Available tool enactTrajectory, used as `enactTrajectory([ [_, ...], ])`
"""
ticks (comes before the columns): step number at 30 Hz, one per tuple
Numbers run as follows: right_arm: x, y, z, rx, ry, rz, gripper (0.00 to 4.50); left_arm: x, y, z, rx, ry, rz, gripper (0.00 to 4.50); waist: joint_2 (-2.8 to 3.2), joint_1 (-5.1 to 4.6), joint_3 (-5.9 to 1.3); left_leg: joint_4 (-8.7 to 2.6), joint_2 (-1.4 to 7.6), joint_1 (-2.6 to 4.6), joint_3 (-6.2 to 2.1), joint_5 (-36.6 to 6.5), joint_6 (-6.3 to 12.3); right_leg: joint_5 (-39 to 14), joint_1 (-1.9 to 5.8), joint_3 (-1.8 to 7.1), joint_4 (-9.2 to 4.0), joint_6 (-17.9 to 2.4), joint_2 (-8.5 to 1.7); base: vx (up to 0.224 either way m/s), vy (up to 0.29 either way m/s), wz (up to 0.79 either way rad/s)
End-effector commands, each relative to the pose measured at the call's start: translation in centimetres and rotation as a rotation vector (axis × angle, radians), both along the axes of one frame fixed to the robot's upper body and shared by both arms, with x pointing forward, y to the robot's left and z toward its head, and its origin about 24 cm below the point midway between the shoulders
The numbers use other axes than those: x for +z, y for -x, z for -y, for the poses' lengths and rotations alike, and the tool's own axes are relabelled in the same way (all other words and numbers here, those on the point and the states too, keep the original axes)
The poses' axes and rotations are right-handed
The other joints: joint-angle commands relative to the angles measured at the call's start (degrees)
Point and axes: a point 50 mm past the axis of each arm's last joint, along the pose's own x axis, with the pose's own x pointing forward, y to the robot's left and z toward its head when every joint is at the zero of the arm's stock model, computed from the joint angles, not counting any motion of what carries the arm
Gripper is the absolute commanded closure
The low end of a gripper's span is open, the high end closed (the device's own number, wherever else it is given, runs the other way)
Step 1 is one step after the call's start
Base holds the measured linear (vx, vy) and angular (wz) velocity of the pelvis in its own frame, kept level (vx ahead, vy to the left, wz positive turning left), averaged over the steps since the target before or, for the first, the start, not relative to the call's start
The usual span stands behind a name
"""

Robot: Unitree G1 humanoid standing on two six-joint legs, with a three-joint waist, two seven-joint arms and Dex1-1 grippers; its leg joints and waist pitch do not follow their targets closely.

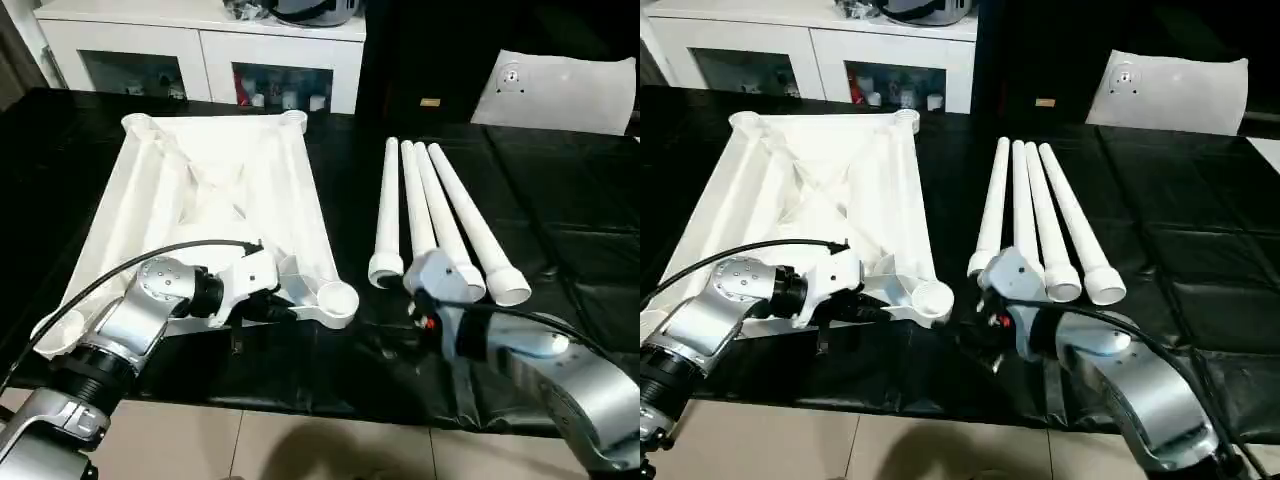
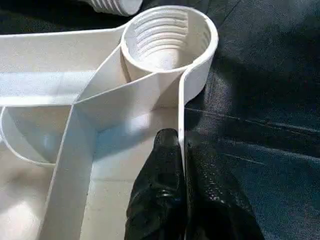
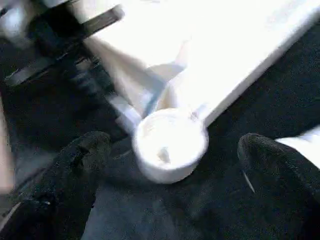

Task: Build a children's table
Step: Move table base, then insert table leg to table base

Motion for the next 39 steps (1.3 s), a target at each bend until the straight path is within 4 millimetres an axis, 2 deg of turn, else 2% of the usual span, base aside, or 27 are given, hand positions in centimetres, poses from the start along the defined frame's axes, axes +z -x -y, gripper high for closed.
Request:
enactTrajectory([
  [1, 1.3, -1.2, 0.3, -0.074, -0.071, 0.055, 0.0, 1.0, -0.2, -0.9, 0.052, 0.027, 0.017, 3.95, -0.13, 0.39, -3.09, -4.59, 2.92, -0.18, -0.48, -5.5, 0.1, -5.0, 2.68, 2.43, -3.5, -14.4, -4.29, 0.0, 0.0, 0.0],
  [2, 1.8, -1.9, 0.0, -0.113, -0.131, 0.061, 0.0, 1.6, -0.1, -0.9, 0.047, 0.057, 0.012, 3.83, -0.09, 0.38, -3.31, -4.46, 2.86, -0.23, -0.46, -4.4, 0.1, -3.6, 2.66, 2.41, -3.32, -14.7, -4.23, 0.0, 0.0, 0.0],
  [3, 2.0, -2.4, -0.1, -0.136, -0.138, 0.072, 0.0, 1.8, 0.0, -1.0, 0.046, 0.063, 0.02, 3.83, -0.32, 0.41, -3.33, -4.43, 2.82, -0.24, -0.42, -3.1, 0.28, -1.4, 2.64, 2.33, -3.09, -14.9, -3.93, 0.0, 0.0, 0.0],
  [4, 2.2, -3.3, 0.0, -0.198, -0.131, 0.1, 0.0, 2.0, 0.1, -1.1, 0.046, 0.069, 0.025, 3.73, -0.18, 0.52, -3.26, -4.42, 2.78, -0.15, -0.35, -3.2, 0.38, -1.3, 2.47, 2.31, -3.08, -15.0, -3.89, 0.0, 0.0, 0.0],
  [6, 2.6, -4.9, -0.2, -0.293, -0.123, 0.137, 0.0, 2.6, 0.2, -1.3, 0.056, 0.095, 0.04, 3.52, -0.05, 0.47, -3.16, -4.48, 2.67, -0.07, -0.17, -4.1, -0.32, -3.0, 2.17, 2.27, -3.15, -15.1, -3.84, 0.0, 0.0, 0.0],
  [7, 2.7, -5.1, -0.2, -0.303, -0.121, 0.142, 0.0, 2.7, 0.2, -1.3, 0.058, 0.098, 0.041, 3.45, 0.1, 0.49, -3.09, -4.56, 2.64, 0.03, -0.09, -4.9, -1.26, -4.4, 2.05, 2.24, -3.24, -14.9, -3.73, 0.0, 0.0, 0.0],
  [8, 2.9, -6.3, -0.3, -0.376, -0.07, 0.175, 0.0, 3.1, 0.4, -1.4, 0.066, 0.113, 0.05, 3.37, 0.18, 0.55, -3.06, -4.62, 2.64, 0.04, -0.1, -5.3, -2.16, -5.3, 2.07, 2.21, -3.17, -14.6, -3.67, 0.0, 0.0, 0.0],
  [9, 3.0, -7.7, -0.6, -0.445, -0.01, 0.142, 0.0, 3.9, 0.7, -1.4, 0.079, 0.139, 0.062, 3.26, 0.34, 0.49, -2.99, -4.75, 2.6, 0.16, -0.06, -5.5, -2.64, -5.6, 1.93, 2.18, -3.22, -14.5, -3.51, 0.0, 0.0, 0.0],
  [10, 2.9, -8.5, -1.0, -0.457, 0.026, 0.095, 0.0, 4.3, 1.0, -1.3, 0.085, 0.155, 0.062, 3.16, 0.43, 0.29, -2.95, -4.87, 2.4, 0.0, -0.15, -6.0, -3.38, -6.7, 2.06, 2.13, -3.25, -14.2, -3.39, 0.0, 0.0, 0.0],
  [11, 2.8, -9.1, -1.4, -0.463, 0.054, 0.056, 0.0, 4.5, 1.2, -1.2, 0.087, 0.159, 0.066, 3.0, 0.48, 0.35, -2.97, -4.77, 2.44, 0.18, -0.05, -6.4, -3.65, -6.5, 1.97, 2.17, -3.25, -14.0, -3.29, 0.0, 0.0, 0.0],
  [15, 2.5, -11.5, -2.5, -0.513, 0.08, -0.024, 0.0, 4.4, 2.1, -1.5, 0.166, 0.093, 0.112, 2.71, 0.63, 0.23, -3.17, -4.54, 2.51, -0.05, 0.06, -5.7, -4.11, -3.7, 2.16, 2.2, -2.85, -14.2, -3.32, 0.0, 0.0, 0.0],
  [16, 2.4, -11.9, -2.4, -0.539, 0.086, -0.037, 0.0, 4.2, 2.3, -1.5, 0.174, 0.089, 0.117, 2.63, 0.41, 0.28, -3.25, -4.48, 2.48, -0.16, 0.15, -4.3, -3.88, -2.1, 2.35, 2.21, -2.71, -14.1, -3.27, 0.0, 0.0, 0.0],
  [17, 2.3, -12.3, -2.4, -0.57, 0.09, -0.046, 0.0, 4.1, 2.5, -1.4, 0.185, 0.1, 0.112, 2.55, 0.45, 0.5, -3.37, -4.41, 2.43, -0.03, 0.3, -2.8, -3.66, 0.1, 2.32, 2.2, -2.55, -14.0, -3.17, 0.0, 0.0, 0.0],
  [18, 2.3, -12.3, -2.4, -0.57, 0.09, -0.046, 0.0, 4.1, 2.5, -1.4, 0.185, 0.1, 0.112, 2.47, 0.41, 0.47, -3.41, -4.4, 2.37, -0.13, 0.29, -2.3, -3.47, 1.1, 2.43, 2.2, -2.47, -14.1, -3.14, 0.0, 0.0, 0.0],
  [19, 2.2, -12.6, -2.4, -0.592, 0.092, -0.053, 0.0, 4.1, 2.8, -1.3, 0.194, 0.113, 0.106, 2.47, 0.49, 0.83, -3.53, -4.31, 2.33, 0.01, 0.44, -1.5, -3.21, 2.9, 2.42, 2.15, -2.37, -13.9, -2.97, 0.0, 0.0, 0.0],
  [20, 1.9, -13.1, -2.4, -0.627, 0.098, -0.069, 0.0, 4.1, 3.3, -0.9, 0.209, 0.142, 0.096, 2.37, 0.17, 0.68, -3.64, -4.3, 2.46, -0.1, 0.44, -0.8, -3.2, 4.1, 2.52, 2.17, -2.1, -14.2, -3.07, 0.0, 0.0, 0.0],
  [21, 1.6, -13.5, -2.3, -0.659, 0.116, -0.076, 0.0, 4.2, 3.9, -0.6, 0.218, 0.161, 0.087, 2.2, 0.07, 0.79, -3.56, -4.37, 2.53, -0.24, 0.4, -1.2, -3.16, 3.4, 2.55, 2.04, -2.14, -14.8, -3.29, 0.0, 0.0, 0.0],
  [25, 0.7, -14.1, -2.2, -0.695, 0.119, -0.133, 0.0, 4.3, 4.8, -0.2, 0.248, 0.169, 0.073, 2.05, -0.02, 0.71, -3.36, -4.3, 2.53, -0.15, 0.62, -2.3, -3.09, 2.6, 2.37, 1.92, -2.06, -14.4, -2.97, 0.0, 0.0, 0.0],
  [30, -0.9, -14.4, -2.0, -0.745, 0.07, -0.2, 0.0, 5.0, 5.0, 0.5, 0.264, 0.209, 0.072, 2.05, -0.17, 0.92, -3.23, -4.18, 2.48, -0.29, 0.83, -3.9, -2.65, 0.5, 2.29, 1.97, -2.24, -14.6, -3.14, 0.0, 0.0, 0.0],
  [39, -2.7, -14.1, -2.4, -0.756, 0.037, -0.307, 0.0, 5.5, 5.1, 0.6, 0.276, 0.197, 0.081, 2.05, -0.07, 0.97, -3.41, -3.97, 2.5, -0.28, 0.85, -2.8, -1.34, 1.6, 2.31, 1.8, -2.02, -15.3, -3.13, 0.0, 0.0, 0.0],
])
